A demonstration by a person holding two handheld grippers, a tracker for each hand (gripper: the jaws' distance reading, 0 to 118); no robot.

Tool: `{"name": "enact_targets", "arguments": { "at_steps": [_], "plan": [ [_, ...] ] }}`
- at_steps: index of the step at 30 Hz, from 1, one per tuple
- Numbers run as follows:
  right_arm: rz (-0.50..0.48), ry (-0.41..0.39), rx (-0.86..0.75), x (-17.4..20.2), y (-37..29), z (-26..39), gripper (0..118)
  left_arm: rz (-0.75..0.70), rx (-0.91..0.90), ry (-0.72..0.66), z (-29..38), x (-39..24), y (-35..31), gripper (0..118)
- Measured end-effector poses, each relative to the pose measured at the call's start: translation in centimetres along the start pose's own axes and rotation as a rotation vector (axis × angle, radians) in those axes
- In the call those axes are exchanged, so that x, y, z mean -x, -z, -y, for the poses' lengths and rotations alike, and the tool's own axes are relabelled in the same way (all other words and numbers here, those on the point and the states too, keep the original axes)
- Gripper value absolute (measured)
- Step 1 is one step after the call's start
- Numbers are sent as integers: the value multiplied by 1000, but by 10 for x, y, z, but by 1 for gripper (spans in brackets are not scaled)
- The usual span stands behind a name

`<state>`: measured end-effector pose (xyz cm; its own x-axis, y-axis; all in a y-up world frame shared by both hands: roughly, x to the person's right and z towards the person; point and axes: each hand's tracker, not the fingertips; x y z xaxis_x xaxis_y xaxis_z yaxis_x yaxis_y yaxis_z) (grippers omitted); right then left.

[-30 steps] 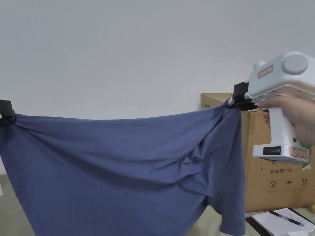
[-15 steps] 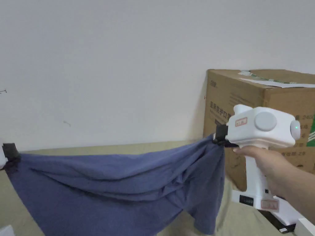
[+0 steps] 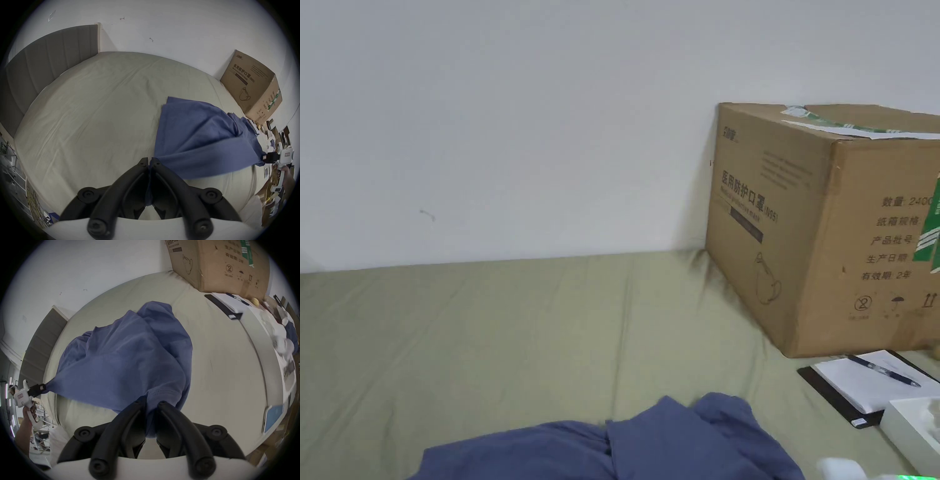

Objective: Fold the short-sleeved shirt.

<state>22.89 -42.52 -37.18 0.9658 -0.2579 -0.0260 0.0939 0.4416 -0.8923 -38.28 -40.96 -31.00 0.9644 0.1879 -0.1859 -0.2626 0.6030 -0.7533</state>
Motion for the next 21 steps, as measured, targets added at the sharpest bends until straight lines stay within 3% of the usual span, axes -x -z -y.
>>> {"name": "enact_targets", "arguments": {
  "at_steps": [5, 9, 12, 13, 15, 17, 19, 20, 21],
  "plan": [
    [-32, -48, 20, -4, -32, 43, 11, 18, 20, 19, 31, 13, -38, 0],
    [16, -100, 97, -2, -27, 56, 11, 22, 102, 27, 45, 15, -34, 0],
    [35, -89, 114, 2, -15, 53, 12, -8, 131, 29, 47, 9, -25, 1],
    [48, -79, 115, 3, -13, 52, 18, -10, 137, 21, 47, 8, -23, 4],
    [69, -67, 110, 6, -14, 50, 48, -27, 144, 15, 43, 8, -26, 34],
    [80, -75, 95, 8, -21, 50, 102, -58, 129, 37, 40, 6, -32, 70],
    [78, -88, 62, 9, -35, 50, 117, -61, 61, 65, 36, 9, -42, 102],
    [74, -91, 28, 10, -43, 51, 117, -57, 29, 73, 33, 7, -50, 111],
    [68, -92, -22, 12, -54, 52, 117, -46, -9, 73, 30, 7, -59, 111]
  ]
}}
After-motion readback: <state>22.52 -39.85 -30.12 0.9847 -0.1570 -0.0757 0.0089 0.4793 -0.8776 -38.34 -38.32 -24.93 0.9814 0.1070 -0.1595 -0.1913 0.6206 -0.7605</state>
